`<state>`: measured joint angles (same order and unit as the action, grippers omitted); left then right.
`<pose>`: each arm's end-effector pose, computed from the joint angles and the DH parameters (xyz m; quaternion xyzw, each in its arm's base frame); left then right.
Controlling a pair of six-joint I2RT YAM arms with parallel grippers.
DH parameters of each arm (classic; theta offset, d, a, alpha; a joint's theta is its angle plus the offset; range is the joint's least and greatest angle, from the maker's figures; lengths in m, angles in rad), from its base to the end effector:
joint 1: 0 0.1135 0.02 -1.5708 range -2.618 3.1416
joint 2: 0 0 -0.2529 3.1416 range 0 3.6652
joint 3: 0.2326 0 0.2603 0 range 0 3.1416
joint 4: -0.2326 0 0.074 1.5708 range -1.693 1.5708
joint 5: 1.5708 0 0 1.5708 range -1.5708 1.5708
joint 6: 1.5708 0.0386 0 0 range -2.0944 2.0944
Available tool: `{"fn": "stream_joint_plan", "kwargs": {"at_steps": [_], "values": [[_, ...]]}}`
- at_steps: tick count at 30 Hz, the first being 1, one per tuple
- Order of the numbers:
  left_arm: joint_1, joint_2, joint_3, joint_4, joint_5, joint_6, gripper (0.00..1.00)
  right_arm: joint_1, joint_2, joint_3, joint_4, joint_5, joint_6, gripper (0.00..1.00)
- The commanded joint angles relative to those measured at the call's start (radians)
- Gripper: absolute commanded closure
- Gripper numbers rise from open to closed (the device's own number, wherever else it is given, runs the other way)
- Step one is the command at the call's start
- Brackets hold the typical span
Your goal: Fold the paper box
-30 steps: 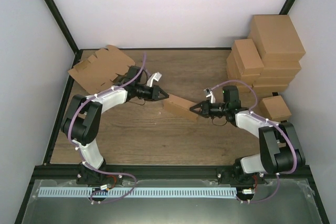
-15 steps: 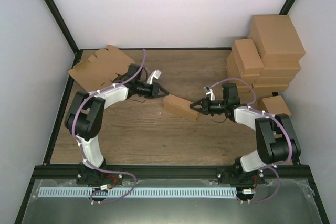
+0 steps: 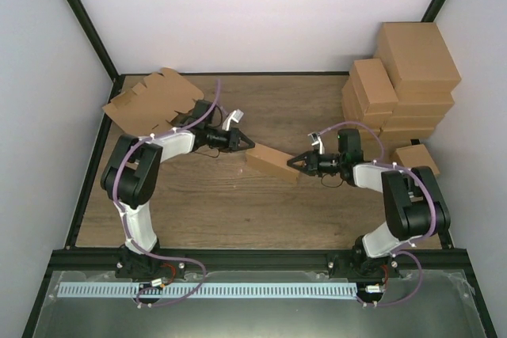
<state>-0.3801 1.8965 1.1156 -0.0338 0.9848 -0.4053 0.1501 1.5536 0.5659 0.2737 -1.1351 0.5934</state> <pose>0.3488 -0.1740 0.1481 0.1642 0.8211 -0.5304 0.1324 0.2651 0.0755 0.1288 -0.0492 0.7973 0.5828 0.1487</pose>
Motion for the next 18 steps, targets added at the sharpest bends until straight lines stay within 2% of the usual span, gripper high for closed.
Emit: {"fn": "stream_joint_plan", "kwargs": {"at_steps": [1, 7, 15, 18], "values": [[-0.005, -0.054, 0.041, -0.063, -0.017, 0.023, 0.96, -0.012, -0.083, 0.063, -0.124, 0.016, -0.053, 0.99], [-0.026, -0.043, 0.016, -0.057, -0.016, 0.025, 0.96, -0.012, -0.115, 0.044, -0.119, -0.009, -0.064, 0.99], [-0.027, 0.029, -0.084, 0.072, -0.018, -0.020, 0.96, -0.012, 0.063, -0.058, 0.054, 0.041, -0.028, 0.99], [-0.029, 0.011, -0.085, 0.065, -0.026, -0.021, 0.96, -0.012, 0.057, -0.055, 0.046, 0.036, -0.031, 0.99]]}}
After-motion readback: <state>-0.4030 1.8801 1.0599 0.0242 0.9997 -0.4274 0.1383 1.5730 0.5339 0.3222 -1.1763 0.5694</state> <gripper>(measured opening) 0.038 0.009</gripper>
